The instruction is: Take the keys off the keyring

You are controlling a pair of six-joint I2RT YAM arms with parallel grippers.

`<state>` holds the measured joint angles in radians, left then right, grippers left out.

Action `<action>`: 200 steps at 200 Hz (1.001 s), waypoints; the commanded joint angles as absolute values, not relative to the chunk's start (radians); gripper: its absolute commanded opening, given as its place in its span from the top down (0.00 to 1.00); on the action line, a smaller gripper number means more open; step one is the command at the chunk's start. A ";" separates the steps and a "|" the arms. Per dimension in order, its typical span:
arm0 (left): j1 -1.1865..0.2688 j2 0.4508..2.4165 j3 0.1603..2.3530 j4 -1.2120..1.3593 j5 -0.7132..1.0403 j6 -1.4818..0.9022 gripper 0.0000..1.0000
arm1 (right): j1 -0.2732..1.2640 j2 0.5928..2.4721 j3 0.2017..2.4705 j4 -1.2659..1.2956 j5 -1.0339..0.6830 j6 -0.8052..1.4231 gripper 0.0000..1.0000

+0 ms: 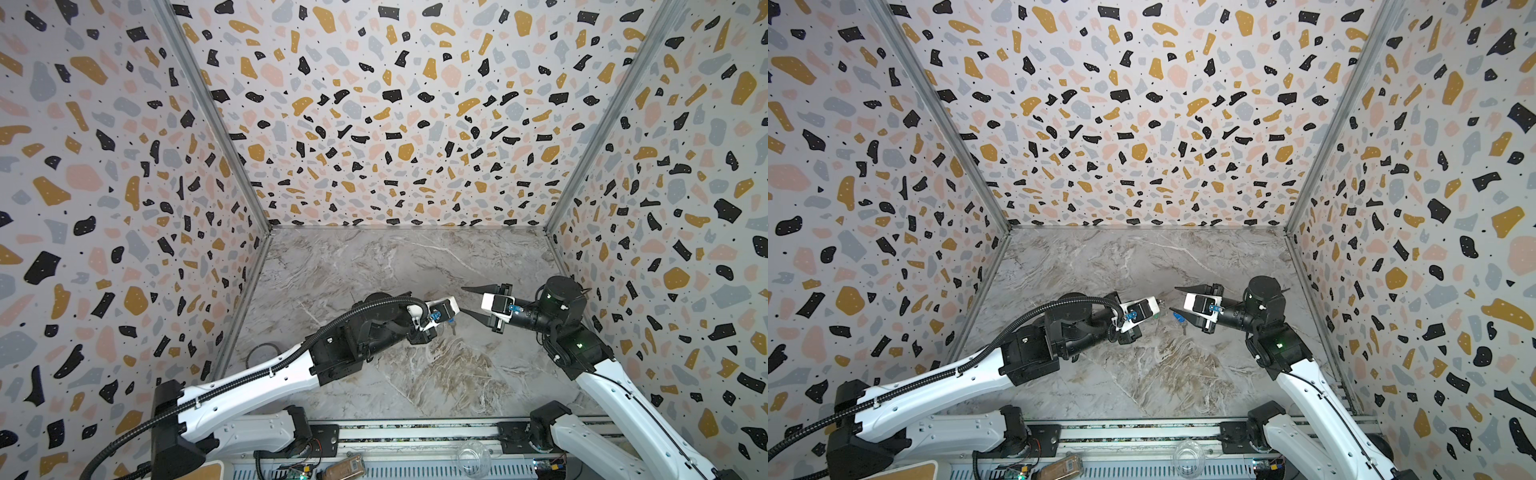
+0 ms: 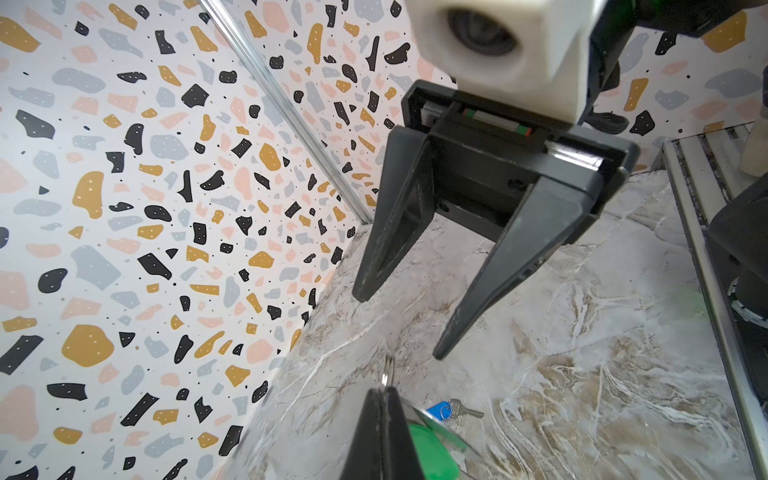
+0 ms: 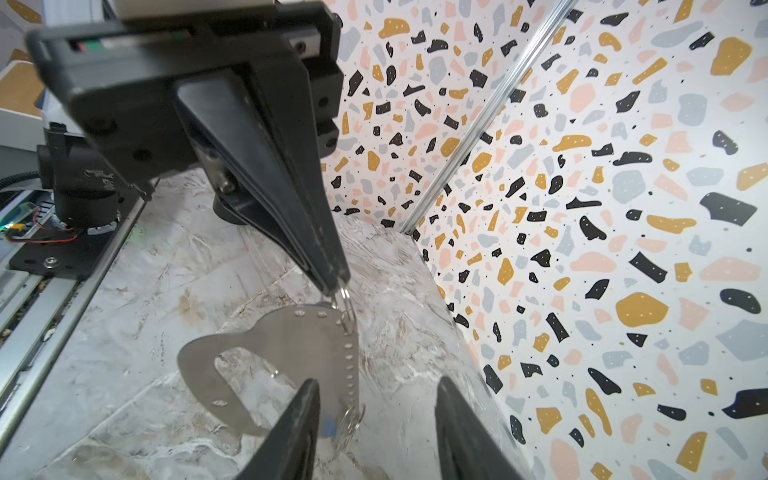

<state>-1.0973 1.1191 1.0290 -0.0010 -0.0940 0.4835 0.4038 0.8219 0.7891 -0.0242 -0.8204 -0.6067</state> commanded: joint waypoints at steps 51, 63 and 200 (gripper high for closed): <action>-1.103 1.156 1.121 -0.075 -0.125 0.497 1.00 | 0.408 0.827 0.858 -0.130 -0.869 -0.645 0.66; -1.103 1.165 1.133 -0.086 -0.128 0.495 1.00 | 0.419 0.830 0.868 -0.137 -0.887 -0.643 0.68; -1.103 1.178 1.157 -0.110 -0.092 0.482 1.00 | 0.477 0.854 0.862 -0.063 -0.844 -0.603 0.79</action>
